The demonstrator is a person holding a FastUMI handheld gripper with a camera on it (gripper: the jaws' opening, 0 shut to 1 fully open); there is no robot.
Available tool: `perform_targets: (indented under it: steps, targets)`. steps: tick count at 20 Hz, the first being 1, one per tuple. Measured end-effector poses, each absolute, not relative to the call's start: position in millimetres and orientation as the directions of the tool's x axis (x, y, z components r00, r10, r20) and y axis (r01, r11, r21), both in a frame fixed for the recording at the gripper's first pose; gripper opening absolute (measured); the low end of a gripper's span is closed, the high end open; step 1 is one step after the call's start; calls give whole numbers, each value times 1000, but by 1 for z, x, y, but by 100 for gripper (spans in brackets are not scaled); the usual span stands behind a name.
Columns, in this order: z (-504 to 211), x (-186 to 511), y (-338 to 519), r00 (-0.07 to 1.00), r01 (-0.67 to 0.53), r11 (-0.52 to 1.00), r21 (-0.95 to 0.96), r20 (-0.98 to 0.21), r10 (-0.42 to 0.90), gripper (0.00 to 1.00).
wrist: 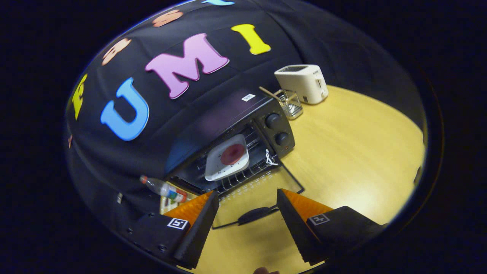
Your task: Open the toaster oven, put the food inside, and close the toaster oven door.
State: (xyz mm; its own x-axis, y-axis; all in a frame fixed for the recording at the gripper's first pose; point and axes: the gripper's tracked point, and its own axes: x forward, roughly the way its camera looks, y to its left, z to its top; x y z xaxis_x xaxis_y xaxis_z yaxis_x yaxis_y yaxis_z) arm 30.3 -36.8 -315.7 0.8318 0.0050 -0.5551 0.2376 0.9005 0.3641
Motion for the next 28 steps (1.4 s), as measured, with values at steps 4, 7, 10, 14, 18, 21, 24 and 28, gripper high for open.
perform_targets:
  steps: [4,7,10,14,18,21,24,28]
  targets:
    - [-346,10,-27,780,154,978,140,-625,-34,99]
    - [-376,3,-20,744,103,994,42,-667,-49,99]
    - [-401,3,-6,705,59,998,-11,-707,-49,100]
    - [-430,9,12,655,58,998,-37,-752,-66,100]
    - [-456,15,18,614,52,997,-60,-785,-79,100]
    - [-469,23,25,596,60,996,-59,-798,-83,100]
    - [-473,29,34,588,70,996,-48,-805,-80,100]
    - [-473,30,35,580,89,995,-40,-810,-84,99]
